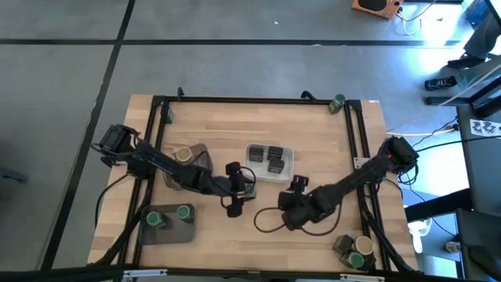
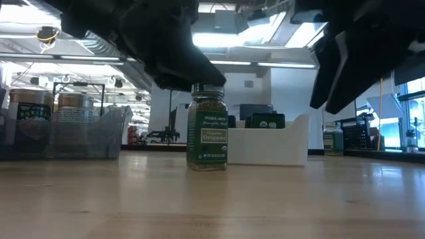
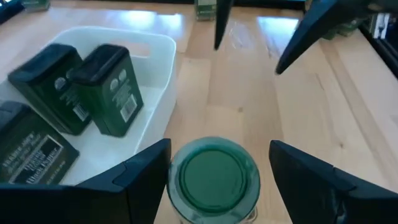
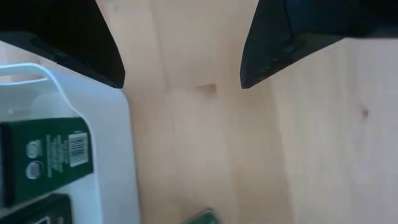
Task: Sort spices by type
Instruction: Put the green seasoning bottle into the bottom black bin
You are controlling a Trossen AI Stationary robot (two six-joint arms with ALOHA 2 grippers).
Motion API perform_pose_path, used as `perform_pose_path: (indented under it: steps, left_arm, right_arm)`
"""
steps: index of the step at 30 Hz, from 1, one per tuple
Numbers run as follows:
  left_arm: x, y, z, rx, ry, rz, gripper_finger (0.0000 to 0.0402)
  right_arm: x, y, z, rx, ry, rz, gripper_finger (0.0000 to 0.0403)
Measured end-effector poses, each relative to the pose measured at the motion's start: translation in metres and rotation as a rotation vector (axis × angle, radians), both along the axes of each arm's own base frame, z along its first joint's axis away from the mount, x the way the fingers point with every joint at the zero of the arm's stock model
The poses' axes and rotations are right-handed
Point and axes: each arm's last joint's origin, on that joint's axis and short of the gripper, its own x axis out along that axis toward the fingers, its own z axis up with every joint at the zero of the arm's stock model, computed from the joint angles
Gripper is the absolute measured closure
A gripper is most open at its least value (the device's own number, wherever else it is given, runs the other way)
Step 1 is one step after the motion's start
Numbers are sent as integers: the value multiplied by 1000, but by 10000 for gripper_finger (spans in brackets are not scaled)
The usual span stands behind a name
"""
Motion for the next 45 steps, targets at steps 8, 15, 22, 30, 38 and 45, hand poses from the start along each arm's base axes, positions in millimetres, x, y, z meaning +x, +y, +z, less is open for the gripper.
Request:
perform_pose_path:
  steps: [8, 15, 22, 30, 38, 45]
  left_arm:
    - [1, -1, -6, -3, 16, 7, 139]
    - [0, -4, -5, 7, 12, -6, 202]
    - [-12, -23, 14, -9, -10, -70, 202]
    - [-55, -50, 79, -99, 33, -146, 202]
    - [-126, -59, 119, -330, 193, -295, 195]
    - [-182, -62, 139, -404, 231, -332, 192]
  right_arm:
    - [-1, 4, 0, 3, -15, 9, 84]
    - [1, 3, 1, -23, -39, -1, 84]
    - [6, 6, 3, 3, -105, -5, 84]
    - [8, 6, 4, -13, -145, -16, 84]
    - [10, 7, 5, -14, -174, -22, 84]
    - [11, 7, 5, -18, -179, -24, 84]
